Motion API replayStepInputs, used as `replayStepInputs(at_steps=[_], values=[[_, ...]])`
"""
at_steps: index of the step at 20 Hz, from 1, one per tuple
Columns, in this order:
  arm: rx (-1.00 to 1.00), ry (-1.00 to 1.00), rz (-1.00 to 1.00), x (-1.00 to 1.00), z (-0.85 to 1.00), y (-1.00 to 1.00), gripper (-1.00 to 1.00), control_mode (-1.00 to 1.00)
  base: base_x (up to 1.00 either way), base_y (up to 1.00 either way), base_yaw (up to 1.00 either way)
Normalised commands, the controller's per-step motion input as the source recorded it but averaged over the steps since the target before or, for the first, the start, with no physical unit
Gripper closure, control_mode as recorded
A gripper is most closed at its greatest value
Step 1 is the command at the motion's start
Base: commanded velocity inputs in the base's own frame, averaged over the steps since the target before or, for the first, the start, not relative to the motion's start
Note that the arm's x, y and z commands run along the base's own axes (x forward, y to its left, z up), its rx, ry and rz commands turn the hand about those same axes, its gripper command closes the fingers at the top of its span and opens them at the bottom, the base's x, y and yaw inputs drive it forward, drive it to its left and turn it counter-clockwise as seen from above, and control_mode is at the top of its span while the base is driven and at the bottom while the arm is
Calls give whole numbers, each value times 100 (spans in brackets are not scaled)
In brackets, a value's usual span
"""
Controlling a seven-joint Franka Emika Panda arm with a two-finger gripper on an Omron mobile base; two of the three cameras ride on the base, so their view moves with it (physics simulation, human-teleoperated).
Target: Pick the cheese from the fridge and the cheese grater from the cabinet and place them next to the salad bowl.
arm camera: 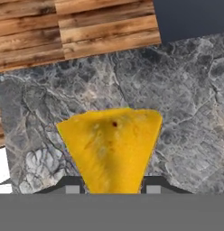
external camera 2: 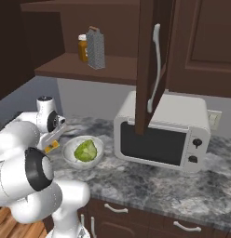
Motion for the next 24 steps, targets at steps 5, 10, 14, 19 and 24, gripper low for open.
replayStepInputs(at_steps=[5,10,14,19,24], values=[[0,0,2,40,-34,11,100,-100,0,0,0],[-4,1,2,35,-30,16,100,-100,0,0,0],[-5,1,1,31,-30,7,100,-100,0,0,0],[-2,2,2,35,-31,2,100,-100,0,0,0],[-1,2,4,28,-32,1,100,-100,0,0,0]])
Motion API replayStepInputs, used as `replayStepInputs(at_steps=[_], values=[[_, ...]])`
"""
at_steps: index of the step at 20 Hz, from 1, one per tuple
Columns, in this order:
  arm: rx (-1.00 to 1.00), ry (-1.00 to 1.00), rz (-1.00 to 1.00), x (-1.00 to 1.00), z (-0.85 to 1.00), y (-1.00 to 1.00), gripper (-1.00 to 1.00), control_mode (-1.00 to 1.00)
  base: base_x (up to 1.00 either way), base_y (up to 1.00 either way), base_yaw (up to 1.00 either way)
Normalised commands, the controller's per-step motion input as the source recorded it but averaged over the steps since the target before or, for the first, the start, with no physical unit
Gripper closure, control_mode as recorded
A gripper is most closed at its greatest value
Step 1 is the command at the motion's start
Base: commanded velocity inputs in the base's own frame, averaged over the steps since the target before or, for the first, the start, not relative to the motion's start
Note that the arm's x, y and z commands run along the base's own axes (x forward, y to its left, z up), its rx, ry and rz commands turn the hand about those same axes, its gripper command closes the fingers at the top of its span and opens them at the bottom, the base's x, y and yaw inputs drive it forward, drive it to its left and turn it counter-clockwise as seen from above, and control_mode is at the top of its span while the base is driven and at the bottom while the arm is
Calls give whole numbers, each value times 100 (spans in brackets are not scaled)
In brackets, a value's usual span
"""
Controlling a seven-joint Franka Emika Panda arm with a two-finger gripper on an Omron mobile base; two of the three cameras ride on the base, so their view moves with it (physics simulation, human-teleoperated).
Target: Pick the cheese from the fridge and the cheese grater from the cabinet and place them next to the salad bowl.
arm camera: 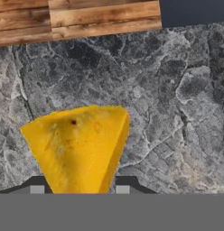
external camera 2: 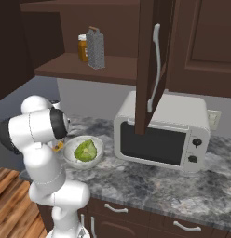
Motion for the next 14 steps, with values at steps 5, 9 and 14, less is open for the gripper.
replayStepInputs(at_steps=[5,9,14], values=[[-2,0,5,7,-33,0,-100,-100,0,0,0],[-2,0,4,-4,-15,0,-100,-100,0,0,0],[0,1,1,-7,-11,-1,-100,-100,0,0,0]])
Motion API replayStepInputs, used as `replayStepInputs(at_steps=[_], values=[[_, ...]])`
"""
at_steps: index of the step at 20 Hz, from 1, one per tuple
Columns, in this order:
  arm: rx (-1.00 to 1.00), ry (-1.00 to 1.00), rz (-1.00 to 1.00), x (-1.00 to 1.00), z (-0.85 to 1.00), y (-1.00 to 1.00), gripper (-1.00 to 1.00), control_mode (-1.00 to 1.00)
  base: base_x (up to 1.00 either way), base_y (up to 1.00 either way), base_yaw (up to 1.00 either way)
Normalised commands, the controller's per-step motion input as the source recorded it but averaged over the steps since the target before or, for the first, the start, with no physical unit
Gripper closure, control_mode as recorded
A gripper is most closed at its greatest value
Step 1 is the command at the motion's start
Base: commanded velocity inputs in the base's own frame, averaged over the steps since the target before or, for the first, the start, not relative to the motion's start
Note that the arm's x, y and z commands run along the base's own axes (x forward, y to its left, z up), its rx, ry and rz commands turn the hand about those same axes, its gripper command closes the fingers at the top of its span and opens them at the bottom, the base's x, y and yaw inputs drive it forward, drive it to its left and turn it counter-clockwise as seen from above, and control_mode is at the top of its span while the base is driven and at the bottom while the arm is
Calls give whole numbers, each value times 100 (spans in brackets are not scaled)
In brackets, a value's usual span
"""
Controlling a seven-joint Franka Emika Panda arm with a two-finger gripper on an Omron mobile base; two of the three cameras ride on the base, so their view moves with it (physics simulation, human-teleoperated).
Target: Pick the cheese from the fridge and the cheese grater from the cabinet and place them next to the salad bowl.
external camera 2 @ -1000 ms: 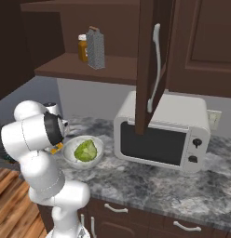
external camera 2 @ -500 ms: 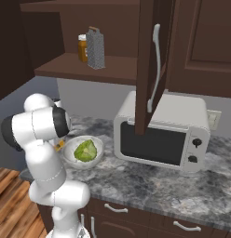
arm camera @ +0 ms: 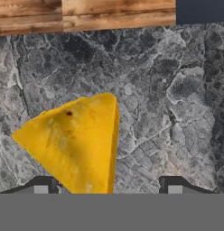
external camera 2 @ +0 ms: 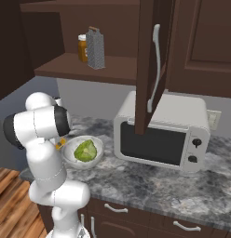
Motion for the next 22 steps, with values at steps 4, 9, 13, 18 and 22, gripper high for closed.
replayStepInputs(at_steps=[4,9,13,18,22], values=[[0,0,0,-19,-3,-9,-100,-100,0,0,0],[0,0,0,-23,4,-10,-100,-100,0,0,0],[3,-4,0,-17,27,-9,-100,-100,0,0,0],[6,-9,0,-23,37,-16,-100,-100,0,0,0],[7,-9,0,-28,34,-18,-100,-100,0,0,0]])
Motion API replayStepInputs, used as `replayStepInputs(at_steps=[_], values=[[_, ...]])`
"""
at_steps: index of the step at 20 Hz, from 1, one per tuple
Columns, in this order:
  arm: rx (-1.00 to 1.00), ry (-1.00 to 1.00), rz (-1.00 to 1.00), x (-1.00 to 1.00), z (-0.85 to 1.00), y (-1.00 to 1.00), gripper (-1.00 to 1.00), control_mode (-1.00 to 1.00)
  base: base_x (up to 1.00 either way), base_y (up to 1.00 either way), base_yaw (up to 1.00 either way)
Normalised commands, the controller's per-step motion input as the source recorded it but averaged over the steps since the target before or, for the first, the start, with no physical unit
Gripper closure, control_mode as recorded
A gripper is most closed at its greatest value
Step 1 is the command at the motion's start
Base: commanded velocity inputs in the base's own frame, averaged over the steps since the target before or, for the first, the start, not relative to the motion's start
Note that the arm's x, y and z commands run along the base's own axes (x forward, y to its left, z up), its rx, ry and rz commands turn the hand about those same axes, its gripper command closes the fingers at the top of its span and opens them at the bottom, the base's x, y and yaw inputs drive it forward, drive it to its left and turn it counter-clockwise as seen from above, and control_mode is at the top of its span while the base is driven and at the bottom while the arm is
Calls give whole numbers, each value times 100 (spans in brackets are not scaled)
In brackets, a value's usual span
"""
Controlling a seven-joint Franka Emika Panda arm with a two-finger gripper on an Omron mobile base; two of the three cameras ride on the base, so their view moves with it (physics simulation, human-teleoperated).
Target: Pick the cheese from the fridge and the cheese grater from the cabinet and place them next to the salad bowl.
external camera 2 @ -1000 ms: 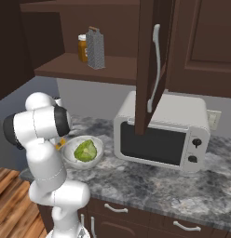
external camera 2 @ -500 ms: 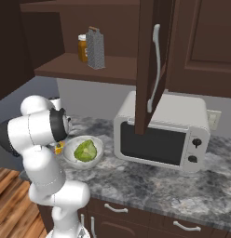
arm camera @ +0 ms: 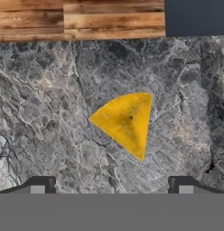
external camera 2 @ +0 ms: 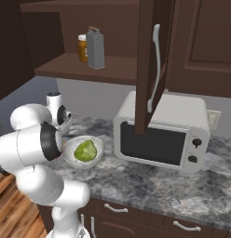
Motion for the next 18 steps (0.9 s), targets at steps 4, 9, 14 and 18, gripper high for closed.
replayStepInputs(at_steps=[4,9,14,18], values=[[7,-8,0,-31,38,-17,-100,-100,0,0,0],[10,-6,-6,-30,50,-14,-100,-100,0,0,0],[10,-7,-13,-37,44,-15,-100,-100,0,0,0],[9,-22,-27,-42,46,-12,-100,-100,0,0,0]])
